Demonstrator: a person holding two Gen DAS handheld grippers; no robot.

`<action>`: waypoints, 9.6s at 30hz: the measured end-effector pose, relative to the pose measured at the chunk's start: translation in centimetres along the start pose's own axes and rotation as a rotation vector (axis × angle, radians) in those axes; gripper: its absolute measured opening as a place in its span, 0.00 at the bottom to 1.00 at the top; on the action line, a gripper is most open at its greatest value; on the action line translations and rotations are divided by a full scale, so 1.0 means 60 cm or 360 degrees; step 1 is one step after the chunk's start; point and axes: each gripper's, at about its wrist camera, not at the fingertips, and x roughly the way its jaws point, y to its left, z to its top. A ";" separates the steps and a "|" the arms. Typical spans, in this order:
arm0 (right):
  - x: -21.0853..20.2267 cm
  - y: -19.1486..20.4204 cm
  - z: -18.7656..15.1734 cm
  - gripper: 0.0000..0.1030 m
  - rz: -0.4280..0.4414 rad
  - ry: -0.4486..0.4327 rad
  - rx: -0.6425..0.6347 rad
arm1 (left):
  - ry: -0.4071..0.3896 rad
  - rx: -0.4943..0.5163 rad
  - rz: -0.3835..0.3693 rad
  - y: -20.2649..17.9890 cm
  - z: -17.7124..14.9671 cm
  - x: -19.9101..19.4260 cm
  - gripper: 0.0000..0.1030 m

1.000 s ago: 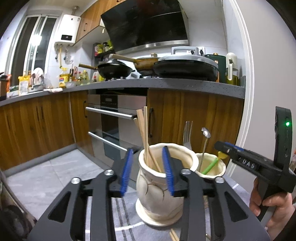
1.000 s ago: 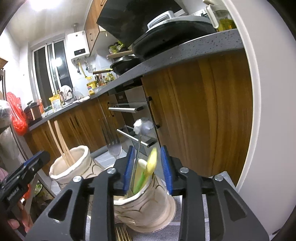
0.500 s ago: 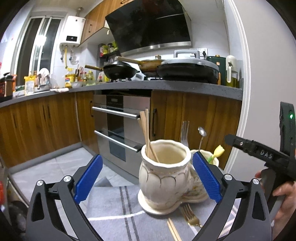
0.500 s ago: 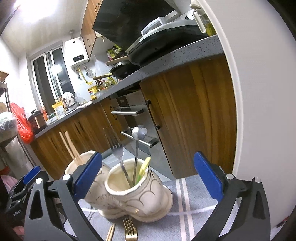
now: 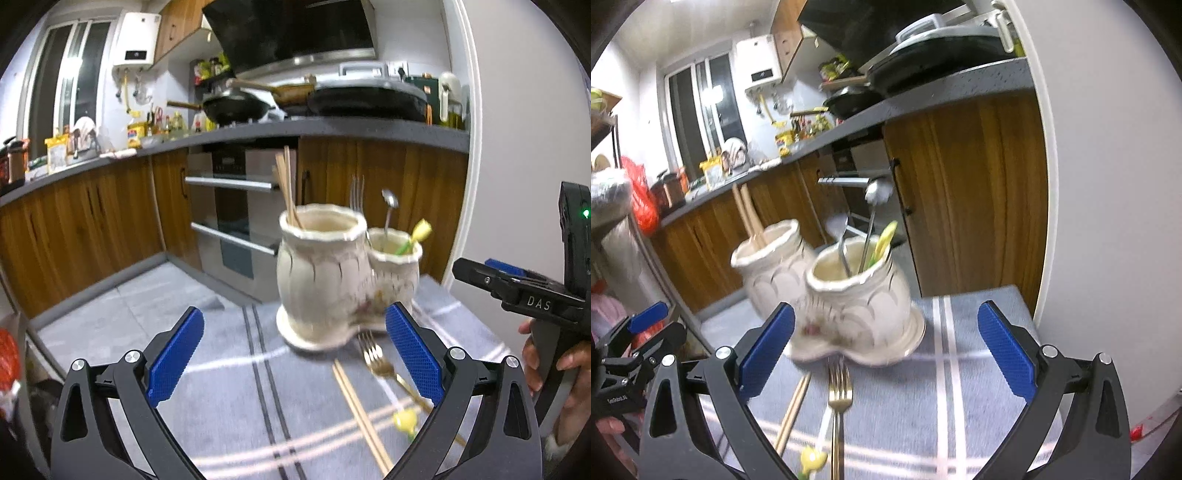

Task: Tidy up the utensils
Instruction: 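Open both grippers and withdraw them from the holder, then close the left gripper on a chopstick while the right closes on the gold fork, then insert the chopstick into the tall pot while the right inserts the gold fork into the small pot, then open both grippers and withdraw them from the holder, then close the right gripper on the yellow-green tulip-shaped utensil, then grasp the last wooden chopstick with the left gripper while the right lifts the tulip utensil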

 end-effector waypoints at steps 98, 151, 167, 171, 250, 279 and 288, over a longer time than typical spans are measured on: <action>-0.073 0.112 0.052 0.05 0.0237 -0.0365 -0.0358 | -0.0102 0.0029 -0.0342 0.017 0.017 -0.044 0.05; 0.099 0.020 0.089 0.05 0.0018 -0.0320 0.0008 | -0.0346 -0.0108 -0.0151 0.016 0.083 0.107 0.05; 0.103 0.013 0.089 0.08 -0.0025 -0.0326 0.0041 | -0.0255 -0.0122 -0.0109 0.028 0.073 0.107 0.24; 0.101 0.022 0.088 0.37 -0.0019 -0.0339 0.0011 | -0.0249 -0.0122 -0.0061 0.031 0.069 0.097 0.52; 0.011 0.038 -0.142 0.09 -0.0091 0.0485 -0.0249 | 0.0288 0.0011 -0.0158 -0.017 -0.120 0.005 0.95; 0.007 0.038 -0.144 0.09 -0.0017 0.0511 -0.0275 | 0.0719 0.0363 -0.0215 -0.010 -0.157 0.028 0.09; 0.014 0.041 -0.145 0.11 -0.0053 0.0550 -0.0328 | 0.0718 0.0351 -0.0224 -0.012 -0.127 0.056 0.23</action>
